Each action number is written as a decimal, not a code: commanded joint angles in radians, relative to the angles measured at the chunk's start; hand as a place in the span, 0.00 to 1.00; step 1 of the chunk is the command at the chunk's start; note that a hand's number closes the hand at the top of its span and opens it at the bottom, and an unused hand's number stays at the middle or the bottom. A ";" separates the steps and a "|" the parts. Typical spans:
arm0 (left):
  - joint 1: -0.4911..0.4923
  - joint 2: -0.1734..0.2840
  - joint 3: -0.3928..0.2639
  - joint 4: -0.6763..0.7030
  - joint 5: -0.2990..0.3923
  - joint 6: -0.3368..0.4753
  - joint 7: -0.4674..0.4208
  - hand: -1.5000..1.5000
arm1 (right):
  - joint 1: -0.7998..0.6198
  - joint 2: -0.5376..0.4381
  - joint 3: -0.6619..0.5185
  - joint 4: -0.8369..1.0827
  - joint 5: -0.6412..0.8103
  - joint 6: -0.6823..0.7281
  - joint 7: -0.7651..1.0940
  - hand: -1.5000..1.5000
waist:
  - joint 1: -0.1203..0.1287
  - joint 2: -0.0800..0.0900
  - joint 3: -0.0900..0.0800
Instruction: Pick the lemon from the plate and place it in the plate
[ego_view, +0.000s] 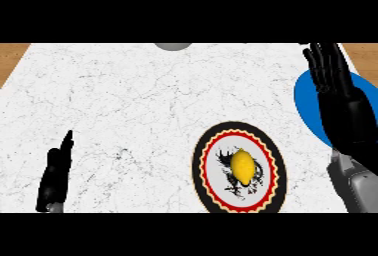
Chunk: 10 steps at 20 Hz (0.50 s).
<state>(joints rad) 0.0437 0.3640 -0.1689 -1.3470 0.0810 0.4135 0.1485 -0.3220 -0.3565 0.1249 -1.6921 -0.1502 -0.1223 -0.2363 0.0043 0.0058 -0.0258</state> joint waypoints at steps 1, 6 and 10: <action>0.019 -0.044 -0.012 -0.007 0.017 -0.033 -0.023 0.50 | -0.006 -0.057 -0.060 -0.005 -0.034 0.057 0.070 1.00 | -0.004 -0.007 0.025; 0.155 -0.052 -0.099 -0.280 0.113 -0.082 0.095 0.50 | -0.096 -0.117 -0.112 0.117 -0.073 0.065 0.207 1.00 | -0.032 0.002 0.022; 0.337 -0.036 -0.143 -0.497 0.162 -0.072 0.139 0.50 | 0.014 -0.179 -0.152 0.200 0.147 -0.121 0.201 0.00 | -0.082 -0.008 0.022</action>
<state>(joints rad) 0.6310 0.3598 -0.3480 -1.8195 0.2517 0.4047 0.4141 -0.3369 -0.5282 0.0279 -1.5471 -0.0508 -0.1486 -0.0607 -0.0156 -0.0148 0.0380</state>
